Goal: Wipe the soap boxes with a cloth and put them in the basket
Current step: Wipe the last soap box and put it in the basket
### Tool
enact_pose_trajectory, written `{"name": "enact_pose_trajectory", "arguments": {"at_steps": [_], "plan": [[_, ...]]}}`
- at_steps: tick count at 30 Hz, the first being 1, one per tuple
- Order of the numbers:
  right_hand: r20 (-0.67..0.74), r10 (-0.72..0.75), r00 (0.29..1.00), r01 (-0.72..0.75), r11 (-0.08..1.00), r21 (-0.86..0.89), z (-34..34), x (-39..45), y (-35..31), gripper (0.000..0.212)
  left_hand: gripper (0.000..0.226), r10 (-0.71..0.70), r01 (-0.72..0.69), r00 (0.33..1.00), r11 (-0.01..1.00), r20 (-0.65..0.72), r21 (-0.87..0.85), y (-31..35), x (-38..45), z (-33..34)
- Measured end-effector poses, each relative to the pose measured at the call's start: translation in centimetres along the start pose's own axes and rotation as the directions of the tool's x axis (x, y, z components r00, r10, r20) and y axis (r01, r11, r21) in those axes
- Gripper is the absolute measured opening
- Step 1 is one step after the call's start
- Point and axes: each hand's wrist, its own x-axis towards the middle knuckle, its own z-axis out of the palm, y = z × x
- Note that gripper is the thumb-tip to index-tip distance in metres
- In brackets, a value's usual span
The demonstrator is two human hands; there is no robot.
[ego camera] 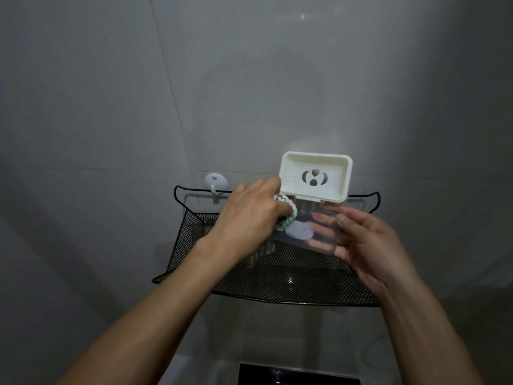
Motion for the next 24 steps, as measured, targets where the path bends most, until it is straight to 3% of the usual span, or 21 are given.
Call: {"name": "enact_pose_trajectory", "arguments": {"at_steps": [3,6,13,19,24], "plan": [[-0.023,-0.018,1.0,0.018,1.0,-0.015,-0.3,0.2,-0.2,0.024,0.036,-0.04,0.035,0.996,0.997,0.075,0.068,0.0,-0.3,0.7],[-0.034,-0.032,0.999,0.032,0.999,-0.006,-0.2,0.2,-0.2,0.024,0.024,-0.057,0.05,0.996,0.995,0.076,0.083,0.4,-0.2,0.6],[-0.076,-0.009,0.997,0.014,0.998,0.063,-0.2,0.2,-0.4,0.023,0.025,-0.124,0.128,0.975,0.992,0.182,-0.012,0.2,-0.3,0.3],[-0.095,0.04,0.995,-0.035,0.998,0.057,-0.1,0.0,0.1,0.024,0.026,-0.138,0.186,0.962,0.962,0.233,-0.198,0.7,-0.5,0.2],[-0.091,0.039,0.995,-0.035,0.998,0.054,0.5,-0.1,0.7,0.024,0.029,-0.006,0.119,0.969,0.889,0.246,-0.443,2.8,-0.5,0.2]]}}
